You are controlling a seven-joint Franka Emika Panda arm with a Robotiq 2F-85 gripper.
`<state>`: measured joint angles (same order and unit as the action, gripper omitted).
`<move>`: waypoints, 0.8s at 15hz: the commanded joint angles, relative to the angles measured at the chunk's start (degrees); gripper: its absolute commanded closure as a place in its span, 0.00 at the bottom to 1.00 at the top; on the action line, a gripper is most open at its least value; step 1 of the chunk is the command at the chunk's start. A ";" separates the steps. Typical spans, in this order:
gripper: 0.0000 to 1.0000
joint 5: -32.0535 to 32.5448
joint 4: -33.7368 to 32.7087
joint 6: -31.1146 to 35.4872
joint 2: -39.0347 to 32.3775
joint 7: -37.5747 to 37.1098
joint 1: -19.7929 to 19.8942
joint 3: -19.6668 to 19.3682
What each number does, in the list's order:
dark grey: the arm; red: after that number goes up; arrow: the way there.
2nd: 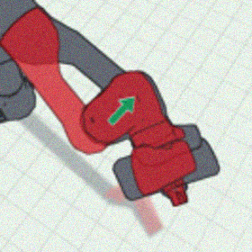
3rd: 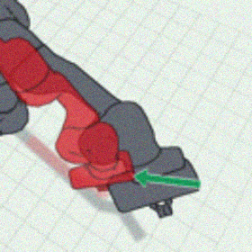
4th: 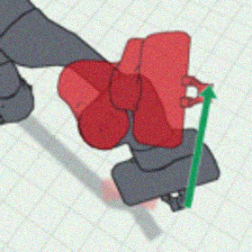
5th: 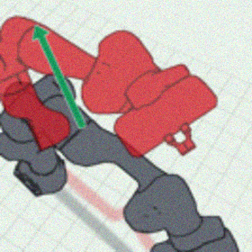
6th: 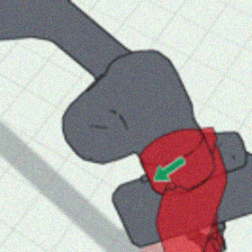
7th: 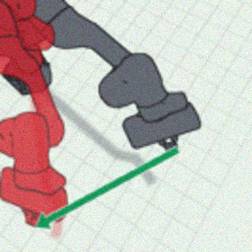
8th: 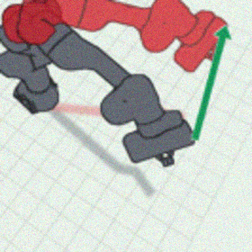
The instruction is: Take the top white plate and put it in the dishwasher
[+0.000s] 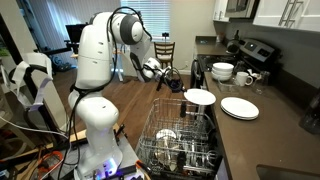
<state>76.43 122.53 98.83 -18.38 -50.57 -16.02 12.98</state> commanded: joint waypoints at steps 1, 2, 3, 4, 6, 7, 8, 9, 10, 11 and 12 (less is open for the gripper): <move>0.95 -1.58 1.27 2.05 1.95 1.02 0.18 1.42; 0.95 -1.90 1.51 3.75 2.25 1.53 0.52 1.67; 0.95 -2.45 1.83 5.73 2.71 2.10 0.84 1.81; 0.95 -3.28 2.25 7.83 3.30 2.90 1.26 1.74; 0.95 -5.26 3.14 11.07 4.50 4.33 1.91 1.38; 0.95 -6.37 3.72 11.96 5.20 4.99 2.19 1.19; 0.95 -7.73 4.36 12.31 5.99 5.79 2.46 0.93; 0.95 -8.92 4.96 12.76 6.79 6.80 2.75 0.68; 0.95 -10.35 5.78 13.60 7.92 8.27 3.30 0.40; 0.95 -11.61 6.51 14.48 8.98 9.71 3.73 0.08; 0.95 -13.20 7.40 16.07 10.40 11.83 4.44 -0.20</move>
<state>66.99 126.17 111.58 -14.02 -45.03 -13.49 13.23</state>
